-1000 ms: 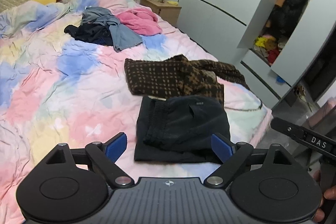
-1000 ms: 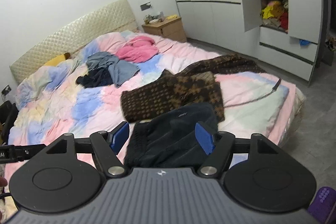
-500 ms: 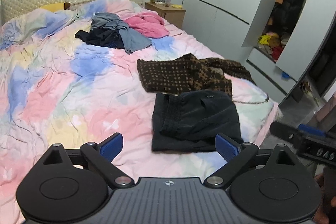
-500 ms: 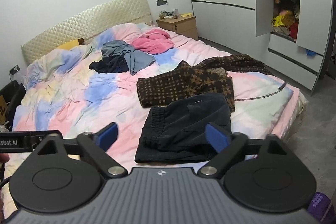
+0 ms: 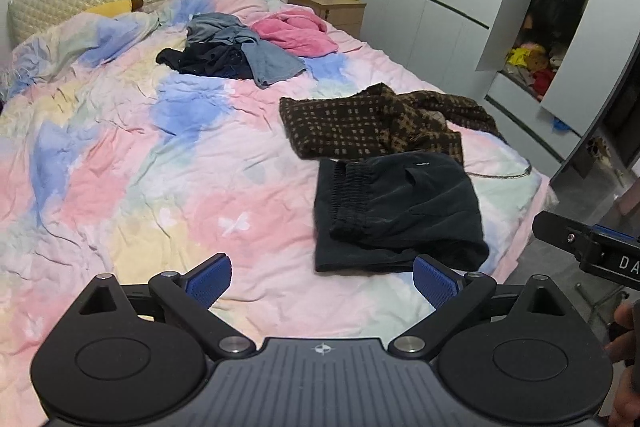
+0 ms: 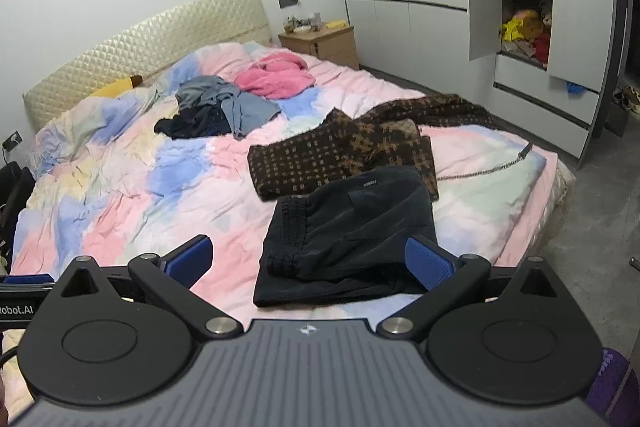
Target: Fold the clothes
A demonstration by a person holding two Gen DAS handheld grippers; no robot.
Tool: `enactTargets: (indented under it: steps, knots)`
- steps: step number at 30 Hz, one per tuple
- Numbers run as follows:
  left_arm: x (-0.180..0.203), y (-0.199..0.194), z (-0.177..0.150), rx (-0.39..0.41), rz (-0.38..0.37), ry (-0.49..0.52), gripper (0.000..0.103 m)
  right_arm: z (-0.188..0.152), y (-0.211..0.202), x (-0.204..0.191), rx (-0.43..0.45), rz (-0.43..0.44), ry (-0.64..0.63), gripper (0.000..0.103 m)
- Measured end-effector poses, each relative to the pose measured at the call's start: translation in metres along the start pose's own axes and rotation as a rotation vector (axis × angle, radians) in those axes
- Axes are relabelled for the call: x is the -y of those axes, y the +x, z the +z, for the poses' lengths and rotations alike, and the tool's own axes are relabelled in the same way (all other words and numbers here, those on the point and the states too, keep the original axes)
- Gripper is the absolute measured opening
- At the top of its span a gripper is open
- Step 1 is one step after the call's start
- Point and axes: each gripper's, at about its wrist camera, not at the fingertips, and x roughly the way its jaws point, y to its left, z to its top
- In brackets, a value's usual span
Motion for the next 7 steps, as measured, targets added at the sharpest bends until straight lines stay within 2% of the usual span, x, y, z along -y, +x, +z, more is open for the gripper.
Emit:
enactTargets:
  steps: [7]
  knots:
    - [-0.0037,-0.0019,-0.0003,-0.002,0.006,0.006,0.099,-0.0011,0.0057,-0.0016,-0.016,-0.015,0.007,0.103]
